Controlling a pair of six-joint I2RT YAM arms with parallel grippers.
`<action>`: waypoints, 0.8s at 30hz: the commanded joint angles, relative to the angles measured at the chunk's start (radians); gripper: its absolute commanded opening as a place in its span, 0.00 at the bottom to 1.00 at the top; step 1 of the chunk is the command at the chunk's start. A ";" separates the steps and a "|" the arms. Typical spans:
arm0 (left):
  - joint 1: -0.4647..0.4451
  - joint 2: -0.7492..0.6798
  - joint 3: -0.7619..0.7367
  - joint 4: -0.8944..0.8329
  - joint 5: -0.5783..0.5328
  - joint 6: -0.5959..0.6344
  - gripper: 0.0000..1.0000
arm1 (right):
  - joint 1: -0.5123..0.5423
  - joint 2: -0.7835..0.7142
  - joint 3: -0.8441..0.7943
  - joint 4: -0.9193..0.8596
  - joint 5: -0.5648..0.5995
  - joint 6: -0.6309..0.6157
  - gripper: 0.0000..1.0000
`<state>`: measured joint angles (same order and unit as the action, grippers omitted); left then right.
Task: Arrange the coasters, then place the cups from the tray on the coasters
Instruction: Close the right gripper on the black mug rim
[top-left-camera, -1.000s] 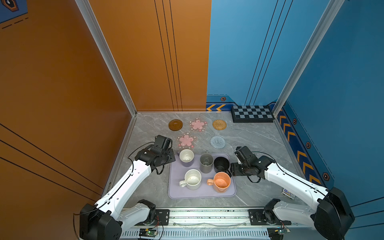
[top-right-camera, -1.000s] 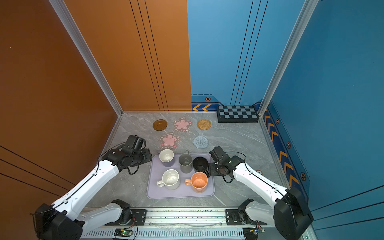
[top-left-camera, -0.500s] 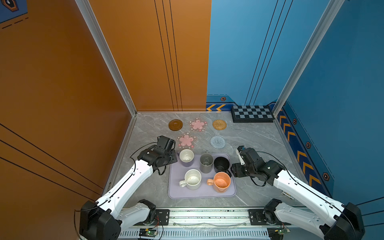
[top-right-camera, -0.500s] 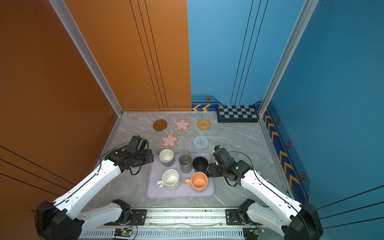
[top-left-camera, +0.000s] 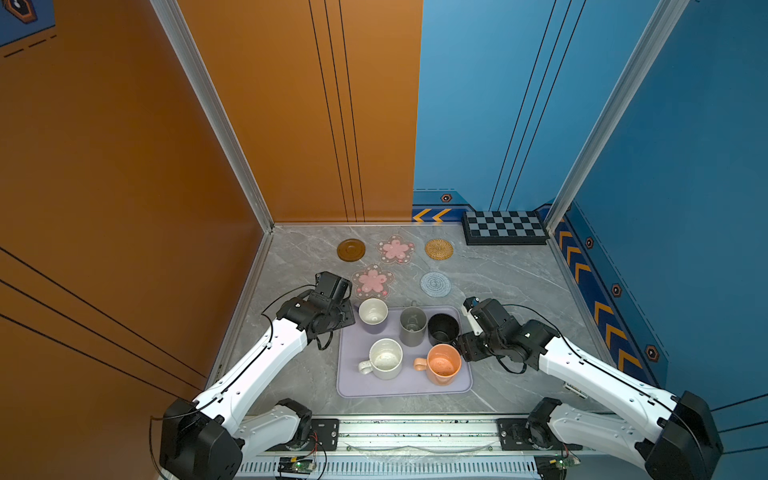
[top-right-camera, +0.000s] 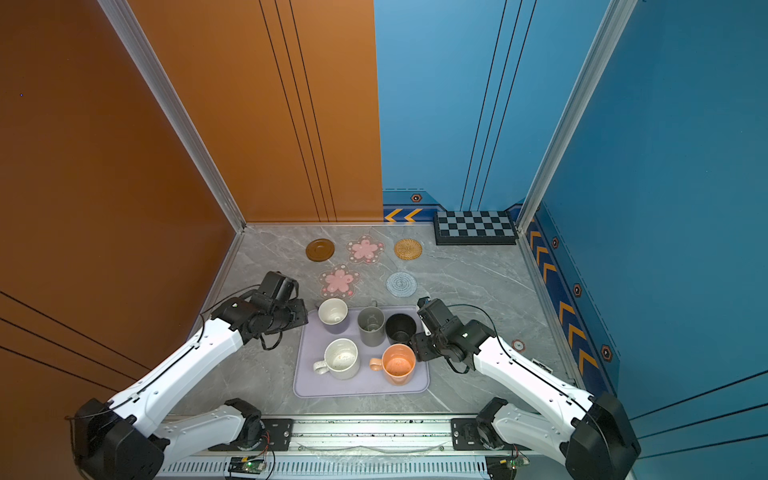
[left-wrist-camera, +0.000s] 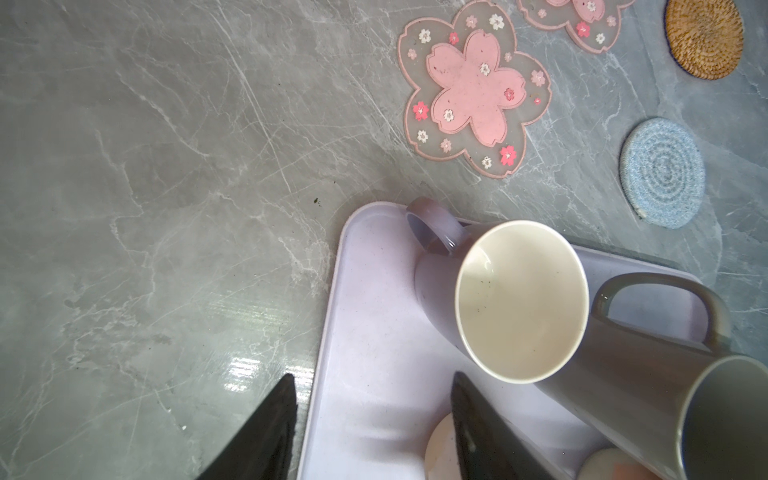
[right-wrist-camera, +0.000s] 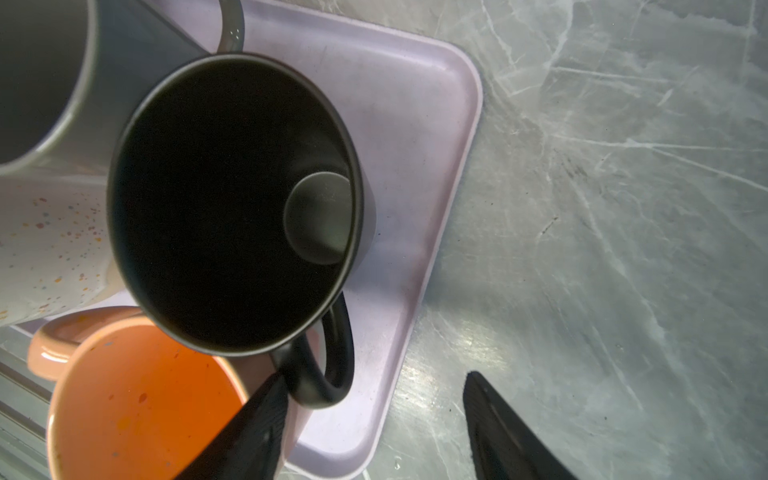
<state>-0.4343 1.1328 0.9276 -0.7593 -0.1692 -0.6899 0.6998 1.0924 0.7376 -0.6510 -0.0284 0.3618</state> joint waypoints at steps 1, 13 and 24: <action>-0.008 -0.004 0.004 -0.015 -0.022 -0.010 0.60 | 0.027 0.030 -0.006 0.028 -0.004 -0.026 0.70; -0.009 0.018 0.000 -0.013 -0.026 -0.011 0.60 | 0.064 0.129 0.018 0.078 0.004 -0.055 0.69; -0.009 0.049 0.008 -0.014 -0.023 -0.010 0.60 | 0.065 0.152 0.006 0.142 -0.003 -0.061 0.57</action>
<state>-0.4343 1.1755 0.9276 -0.7593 -0.1761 -0.6903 0.7597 1.2312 0.7376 -0.5461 -0.0261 0.3103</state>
